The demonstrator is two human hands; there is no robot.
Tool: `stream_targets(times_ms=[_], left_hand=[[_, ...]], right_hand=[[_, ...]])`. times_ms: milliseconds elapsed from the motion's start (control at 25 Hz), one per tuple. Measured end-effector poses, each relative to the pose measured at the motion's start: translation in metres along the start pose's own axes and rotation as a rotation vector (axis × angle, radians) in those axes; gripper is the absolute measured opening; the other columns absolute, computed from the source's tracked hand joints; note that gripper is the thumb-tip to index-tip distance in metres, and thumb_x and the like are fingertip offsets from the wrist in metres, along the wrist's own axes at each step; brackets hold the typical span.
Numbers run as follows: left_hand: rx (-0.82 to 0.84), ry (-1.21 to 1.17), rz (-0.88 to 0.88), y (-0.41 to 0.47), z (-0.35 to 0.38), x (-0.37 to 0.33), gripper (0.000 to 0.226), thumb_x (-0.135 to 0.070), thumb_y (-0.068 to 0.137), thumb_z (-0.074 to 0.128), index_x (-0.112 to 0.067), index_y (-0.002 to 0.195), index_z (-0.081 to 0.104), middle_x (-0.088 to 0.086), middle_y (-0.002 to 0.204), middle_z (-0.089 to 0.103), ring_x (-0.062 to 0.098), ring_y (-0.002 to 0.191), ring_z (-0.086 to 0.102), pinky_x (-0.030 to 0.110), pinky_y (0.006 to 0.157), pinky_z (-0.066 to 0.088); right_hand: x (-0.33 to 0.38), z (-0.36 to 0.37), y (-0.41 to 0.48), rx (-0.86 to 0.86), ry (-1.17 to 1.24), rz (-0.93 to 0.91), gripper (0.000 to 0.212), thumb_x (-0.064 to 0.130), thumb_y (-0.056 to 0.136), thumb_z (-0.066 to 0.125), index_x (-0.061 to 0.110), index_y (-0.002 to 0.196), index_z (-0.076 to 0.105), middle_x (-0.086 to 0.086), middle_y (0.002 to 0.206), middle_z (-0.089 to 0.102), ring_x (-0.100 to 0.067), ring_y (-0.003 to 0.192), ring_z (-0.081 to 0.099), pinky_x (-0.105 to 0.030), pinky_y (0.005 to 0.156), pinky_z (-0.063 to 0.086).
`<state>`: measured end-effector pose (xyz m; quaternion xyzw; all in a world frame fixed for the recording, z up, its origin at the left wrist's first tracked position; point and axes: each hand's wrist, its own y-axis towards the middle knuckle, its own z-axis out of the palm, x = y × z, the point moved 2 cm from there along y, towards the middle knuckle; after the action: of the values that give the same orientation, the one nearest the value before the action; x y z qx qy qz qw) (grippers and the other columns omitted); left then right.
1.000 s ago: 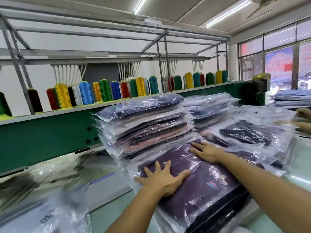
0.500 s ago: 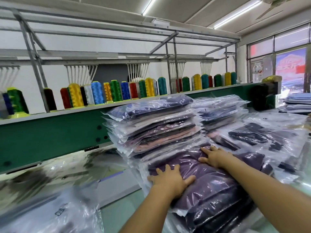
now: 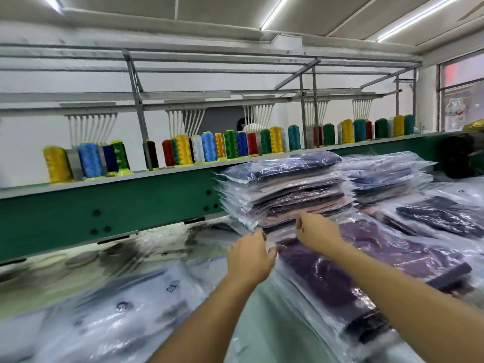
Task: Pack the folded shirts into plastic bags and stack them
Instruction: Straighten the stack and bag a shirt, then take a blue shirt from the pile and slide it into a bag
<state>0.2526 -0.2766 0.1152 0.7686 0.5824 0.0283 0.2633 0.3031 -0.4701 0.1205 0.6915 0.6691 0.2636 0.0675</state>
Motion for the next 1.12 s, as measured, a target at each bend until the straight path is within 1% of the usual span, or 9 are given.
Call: stream_targets(times_ms=[160,280,400,520,680,800,920,960,1120], left_hand=[[-0.145,0.003,-0.053,-0.031,-0.049,0.058,0.016,-0.04,0.095,0.054,-0.025,0.1,0.051,-0.003,0.103,0.063,0.025,0.1,0.061,0.043,0.088,0.048],[-0.173,-0.011,-0.095,-0.058,-0.073,0.101,0.012,-0.033,0.093,0.057,-0.023,0.094,0.051,-0.001,0.096,0.062,0.027,0.091,0.059,0.041,0.08,0.05],[-0.13,0.013,-0.132,-0.092,-0.084,0.152,0.009,-0.027,0.092,0.058,-0.022,0.099,0.055,0.0,0.101,0.064,0.026,0.094,0.06,0.04,0.08,0.051],[-0.026,0.022,-0.21,-0.125,-0.082,0.205,0.016,-0.03,0.094,0.059,-0.025,0.108,0.054,-0.003,0.112,0.065,0.024,0.102,0.06,0.041,0.087,0.051],[0.204,-0.035,-0.313,-0.162,-0.059,0.264,0.043,-0.039,0.096,0.057,-0.024,0.136,0.049,0.003,0.136,0.058,0.027,0.122,0.054,0.042,0.1,0.046],[0.314,0.012,-0.341,-0.185,-0.039,0.291,0.054,-0.054,0.093,0.054,-0.028,0.14,0.048,0.001,0.142,0.056,0.028,0.129,0.052,0.044,0.108,0.04],[0.167,-0.069,-0.328,-0.197,-0.034,0.305,0.049,-0.057,0.089,0.061,-0.031,0.131,0.059,-0.005,0.135,0.062,0.021,0.126,0.056,0.037,0.108,0.04],[0.117,-0.117,-0.332,-0.198,-0.035,0.307,0.044,-0.055,0.089,0.065,-0.032,0.126,0.064,-0.008,0.13,0.065,0.018,0.122,0.058,0.034,0.106,0.042],[-0.034,-0.174,-0.382,-0.201,-0.037,0.314,0.012,-0.04,0.089,0.07,-0.029,0.09,0.065,-0.013,0.098,0.069,0.01,0.095,0.06,0.031,0.083,0.049]], right_hand=[[0.101,0.012,-0.026,-0.009,0.282,-0.137,0.02,0.017,0.083,0.058,0.025,0.071,0.044,0.007,0.071,0.056,-0.021,0.069,0.054,-0.032,0.055,0.038],[0.173,0.027,-0.05,0.038,0.436,-0.261,0.031,0.004,0.077,0.055,0.02,0.06,0.034,0.004,0.058,0.04,-0.02,0.06,0.039,-0.035,0.055,0.031],[0.236,0.052,-0.082,0.131,0.529,-0.355,0.04,-0.002,0.073,0.052,0.021,0.058,0.023,0.0,0.056,0.027,-0.018,0.06,0.024,-0.035,0.057,0.021],[0.279,0.079,-0.109,0.225,0.604,-0.401,0.045,-0.007,0.071,0.05,0.023,0.06,0.018,-0.001,0.059,0.021,-0.017,0.063,0.02,-0.034,0.06,0.018],[0.306,0.11,-0.134,0.314,0.671,-0.424,0.046,-0.012,0.07,0.045,0.024,0.064,0.017,-0.004,0.066,0.016,-0.018,0.066,0.017,-0.032,0.061,0.015],[0.302,0.137,-0.145,0.288,0.6,-0.284,0.039,-0.001,0.079,0.054,0.022,0.063,0.026,0.001,0.063,0.03,-0.022,0.065,0.031,-0.027,0.054,0.024],[0.279,0.154,-0.154,0.136,0.393,-0.079,0.015,0.019,0.089,0.059,0.024,0.078,0.051,0.0,0.089,0.055,-0.025,0.089,0.055,-0.034,0.069,0.045],[0.271,0.158,-0.157,0.114,0.345,-0.043,0.004,0.024,0.092,0.059,0.024,0.088,0.057,-0.003,0.099,0.057,-0.027,0.098,0.056,-0.034,0.076,0.047],[0.26,0.169,-0.156,0.177,0.393,-0.001,0.016,0.026,0.093,0.06,0.019,0.108,0.062,-0.007,0.106,0.065,-0.028,0.105,0.058,-0.032,0.079,0.047]])
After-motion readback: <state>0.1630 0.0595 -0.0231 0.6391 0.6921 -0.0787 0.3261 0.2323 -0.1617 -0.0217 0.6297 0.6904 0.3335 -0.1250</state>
